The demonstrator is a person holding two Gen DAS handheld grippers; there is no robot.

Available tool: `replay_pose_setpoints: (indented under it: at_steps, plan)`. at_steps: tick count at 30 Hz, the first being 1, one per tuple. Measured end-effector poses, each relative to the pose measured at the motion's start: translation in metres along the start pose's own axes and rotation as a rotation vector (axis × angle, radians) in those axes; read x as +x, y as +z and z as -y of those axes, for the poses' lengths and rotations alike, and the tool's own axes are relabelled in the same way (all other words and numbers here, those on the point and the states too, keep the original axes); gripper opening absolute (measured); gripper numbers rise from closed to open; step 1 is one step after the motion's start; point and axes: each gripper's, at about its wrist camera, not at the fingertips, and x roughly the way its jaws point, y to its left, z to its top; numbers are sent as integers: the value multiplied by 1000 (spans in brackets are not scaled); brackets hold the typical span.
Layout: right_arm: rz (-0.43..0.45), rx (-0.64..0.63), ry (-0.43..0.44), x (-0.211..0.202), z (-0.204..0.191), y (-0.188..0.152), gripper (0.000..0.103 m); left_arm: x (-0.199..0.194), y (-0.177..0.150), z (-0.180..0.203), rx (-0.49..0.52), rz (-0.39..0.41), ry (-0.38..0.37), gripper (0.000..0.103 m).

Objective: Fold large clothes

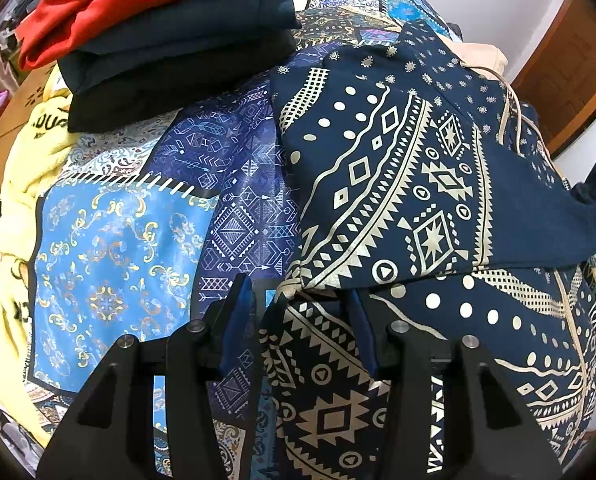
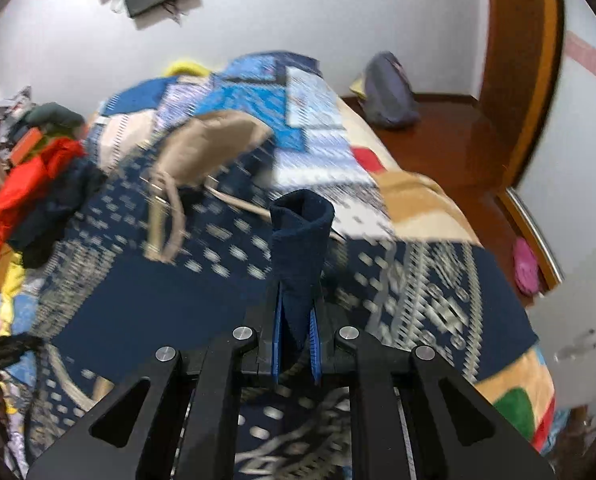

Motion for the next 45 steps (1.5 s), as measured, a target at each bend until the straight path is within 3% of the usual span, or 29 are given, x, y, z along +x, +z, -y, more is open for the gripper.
replay_pose_setpoints:
  at_steps: [4, 10, 13, 20, 23, 25, 28, 30, 36, 41, 45]
  plan:
    - [-52, 70, -21, 6, 24, -15, 12, -5, -5, 1, 13, -3, 5, 47]
    - [-202, 159, 34, 15, 48, -32, 17, -27, -17, 8, 77, 6, 24, 47]
    - [-207, 196, 52, 8, 57, -38, 24, -39, -17, 12, 85, 28, 24, 47]
    - [-118, 202, -62, -32, 82, -23, 26, -71, 4, 34, 110, 123, 8, 47]
    - [-69, 211, -84, -51, 97, -15, 46, -79, 18, 51, 140, 169, 2, 48]
    - [-42, 226, -94, -59, 109, -11, 67, -84, 28, 65, 160, 202, -10, 55]
    - [-31, 276, -115, -60, 130, -10, 71, -85, 42, 82, 174, 233, -39, 63]
    - [-72, 315, -109, -48, 143, -13, 71, -81, 48, 93, 179, 224, -53, 66]
    - [-208, 553, 46, -4, 194, -51, 71, -49, 59, 121, 178, 134, -124, 66]
    - [-222, 672, 104, 19, 214, -60, 73, -18, 55, 132, 163, 69, -150, 66]
    - [-216, 678, 74, 37, 222, -46, 74, 7, 54, 137, 156, 17, -123, 66]
